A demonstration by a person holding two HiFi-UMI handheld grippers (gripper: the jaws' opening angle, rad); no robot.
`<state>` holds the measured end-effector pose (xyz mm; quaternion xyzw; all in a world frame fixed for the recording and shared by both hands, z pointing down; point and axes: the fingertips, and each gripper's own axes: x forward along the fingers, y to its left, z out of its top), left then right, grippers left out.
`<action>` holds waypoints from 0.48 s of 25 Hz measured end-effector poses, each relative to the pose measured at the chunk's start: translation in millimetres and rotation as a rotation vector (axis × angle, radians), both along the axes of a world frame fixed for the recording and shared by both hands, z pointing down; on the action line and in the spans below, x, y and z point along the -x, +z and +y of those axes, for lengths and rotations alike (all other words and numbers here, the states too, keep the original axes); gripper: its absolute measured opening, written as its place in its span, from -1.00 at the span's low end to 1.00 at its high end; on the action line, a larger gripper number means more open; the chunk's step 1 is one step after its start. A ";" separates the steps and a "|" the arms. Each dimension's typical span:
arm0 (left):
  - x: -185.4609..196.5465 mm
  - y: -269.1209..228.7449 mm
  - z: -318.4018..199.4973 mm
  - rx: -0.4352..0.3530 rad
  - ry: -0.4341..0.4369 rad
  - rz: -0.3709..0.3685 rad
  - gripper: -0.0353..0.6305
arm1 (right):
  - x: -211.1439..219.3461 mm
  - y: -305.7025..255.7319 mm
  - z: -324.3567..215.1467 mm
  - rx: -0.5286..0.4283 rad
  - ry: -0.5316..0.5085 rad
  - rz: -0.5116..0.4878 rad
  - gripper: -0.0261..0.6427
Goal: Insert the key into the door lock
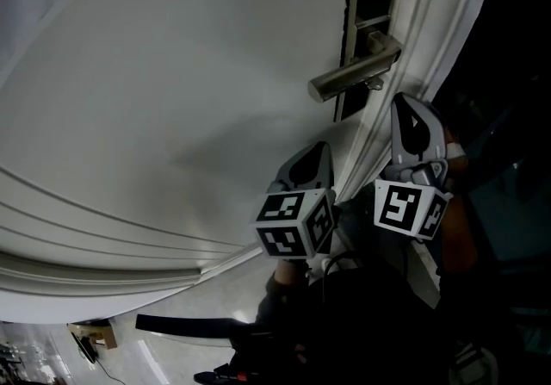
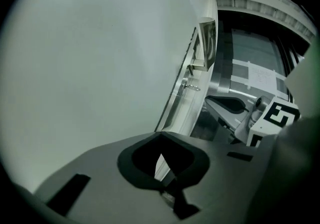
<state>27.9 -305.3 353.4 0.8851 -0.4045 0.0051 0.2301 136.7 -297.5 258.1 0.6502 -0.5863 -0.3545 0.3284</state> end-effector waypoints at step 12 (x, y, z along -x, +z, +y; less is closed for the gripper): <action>-16.8 24.9 1.6 0.029 0.020 -0.059 -0.89 | -10.3 50.5 23.9 0.070 -0.086 -0.670 -0.92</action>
